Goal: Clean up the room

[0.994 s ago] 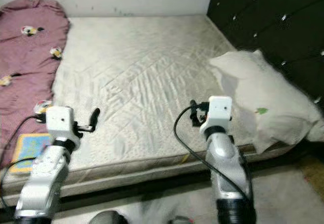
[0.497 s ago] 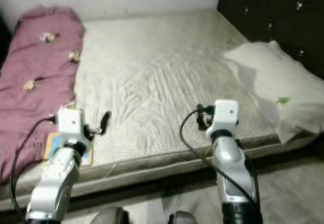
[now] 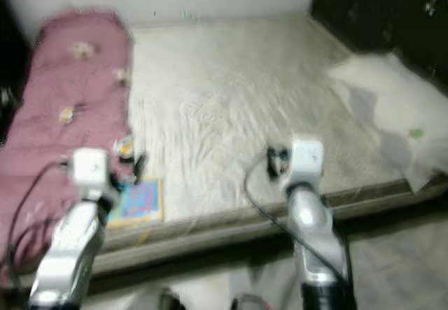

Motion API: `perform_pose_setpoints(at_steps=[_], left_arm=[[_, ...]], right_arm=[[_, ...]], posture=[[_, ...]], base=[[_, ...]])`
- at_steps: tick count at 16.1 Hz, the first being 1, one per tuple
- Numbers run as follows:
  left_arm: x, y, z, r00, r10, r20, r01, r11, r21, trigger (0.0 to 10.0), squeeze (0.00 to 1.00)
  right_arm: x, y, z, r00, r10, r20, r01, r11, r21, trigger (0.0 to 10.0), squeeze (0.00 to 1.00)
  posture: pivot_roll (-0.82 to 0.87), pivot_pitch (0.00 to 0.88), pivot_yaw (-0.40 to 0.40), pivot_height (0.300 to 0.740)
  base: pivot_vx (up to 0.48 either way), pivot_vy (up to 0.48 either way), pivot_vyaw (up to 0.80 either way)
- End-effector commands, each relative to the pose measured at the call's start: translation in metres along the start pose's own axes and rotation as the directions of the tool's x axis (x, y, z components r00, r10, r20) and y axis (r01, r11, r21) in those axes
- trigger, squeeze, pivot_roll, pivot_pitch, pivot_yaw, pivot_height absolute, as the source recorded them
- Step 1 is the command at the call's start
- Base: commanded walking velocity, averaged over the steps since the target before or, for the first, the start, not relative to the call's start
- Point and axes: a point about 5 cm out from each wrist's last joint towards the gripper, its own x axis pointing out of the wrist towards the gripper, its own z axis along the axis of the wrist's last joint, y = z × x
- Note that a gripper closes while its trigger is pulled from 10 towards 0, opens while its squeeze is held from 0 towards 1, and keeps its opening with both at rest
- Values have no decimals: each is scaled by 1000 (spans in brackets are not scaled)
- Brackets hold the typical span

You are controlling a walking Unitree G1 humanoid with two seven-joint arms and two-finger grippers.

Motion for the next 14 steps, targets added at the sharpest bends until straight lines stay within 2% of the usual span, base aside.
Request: perform_pose_setpoints(at_steps=[1,14], left_arm=[[0,8,4,1000,28,11,-28,999,22,10000,0],[-1,8,8,998,43,51,-44,999,27,10000,0]], right_arm=[[3,5,8,999,16,30,-16,1000,8,10000,0],[2,5,7,999,32,26,-31,1000,-2,10000,0]], posture=[[2,0,-3,740],[4,0,-11,740]], base=[[0,480,0],[0,464,0]])
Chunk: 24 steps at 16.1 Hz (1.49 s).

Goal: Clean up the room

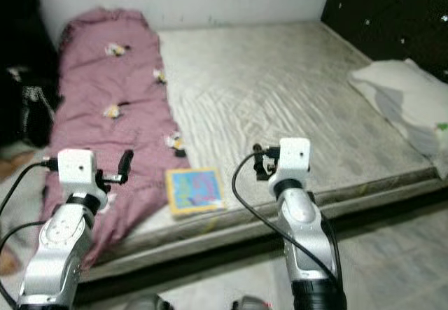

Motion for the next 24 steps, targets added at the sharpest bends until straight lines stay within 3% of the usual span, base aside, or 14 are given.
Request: perform_pose_setpoints(at_steps=[1,11,20,24], left_arm=[[2,-7,4,1000,-21,19,21,1000,5,10000,0],[1,-15,16,989,-121,82,125,991,-42,10000,0],[0,-16,14,989,-134,67,138,989,-47,10000,0],[1,-17,11,994,-104,46,105,994,-37,10000,0]], right_arm=[[-1,-11,0,999,-34,0,34,999,-8,10000,0],[2,-9,6,1000,-16,25,17,1000,-16,10000,0],[1,-8,5,1000,-16,26,17,999,-30,10000,0],[1,-9,4,999,-26,26,26,1000,-16,10000,0]], posture=[[5,0,-12,740],[3,0,-14,740],[2,0,-9,740],[3,0,-11,740]], base=[[0,0,0],[62,0,0],[332,0,0],[0,0,0]])
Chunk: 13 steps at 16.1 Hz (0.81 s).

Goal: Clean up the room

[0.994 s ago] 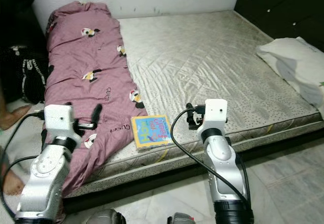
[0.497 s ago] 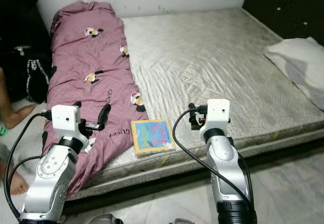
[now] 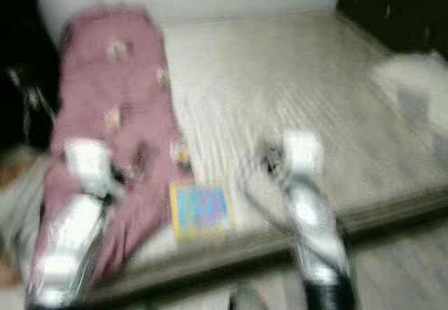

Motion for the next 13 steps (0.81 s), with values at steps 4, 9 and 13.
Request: perform_pose_setpoints(at_steps=[4,9,13], left_arm=[[-4,15,0,998,61,-13,-61,998,29,10000,0],[-3,17,1,996,90,-12,-89,995,38,10000,0],[-2,24,7,993,114,-3,-114,992,50,10000,0]], right_arm=[[1,11,8,999,40,37,-40,999,-4,10000,0],[1,10,7,999,26,35,-26,1000,10,10000,0],[3,5,11,999,7,40,-7,1000,12,10000,0]], posture=[[3,0,-10,740],[3,0,-10,740],[9,0,-13,740]], base=[[0,0,0],[0,0,320],[0,0,0]])
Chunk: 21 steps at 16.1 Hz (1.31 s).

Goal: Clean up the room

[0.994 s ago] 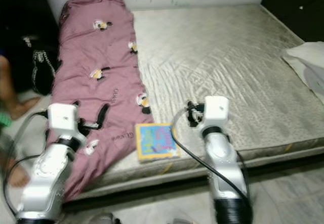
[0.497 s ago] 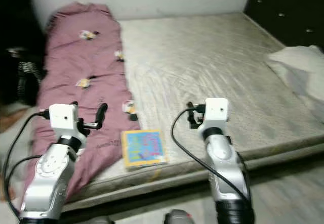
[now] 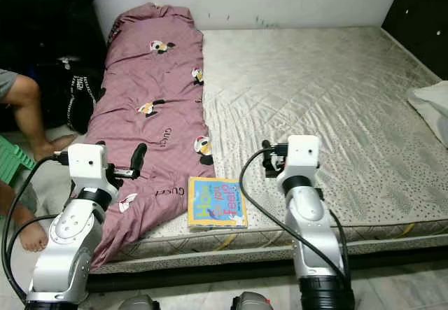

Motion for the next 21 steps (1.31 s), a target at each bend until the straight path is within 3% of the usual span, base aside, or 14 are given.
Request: perform_pose_setpoints(at_steps=[1,8,13,19,21], left_arm=[[-1,6,7,1000,20,19,-20,1000,10,10000,0],[-11,0,0,1000,-9,-10,9,1000,-10,10000,0],[-11,0,1,1000,-13,-9,13,1000,-6,10000,0],[-10,-2,2,1000,-23,-3,23,1000,-5,10000,0],[-9,-3,2,1000,-25,-1,25,1000,-6,10000,0]], right_arm=[[1,-2,7,1000,-13,18,13,1000,6,10000,0],[-10,-3,-3,999,-35,-17,36,999,32,10000,0],[-11,0,-4,999,-24,-25,25,999,35,10000,0],[-10,1,-5,999,-7,-32,8,1000,25,10000,0],[-10,1,-5,999,-1,-33,2,1000,23,10000,0]], posture=[[9,0,-19,740],[5,0,-13,740],[12,0,-12,691],[12,0,-15,691],[10,0,-17,672]], base=[[0,0,0],[0,0,-178],[0,0,0],[0,0,0],[0,0,0]])
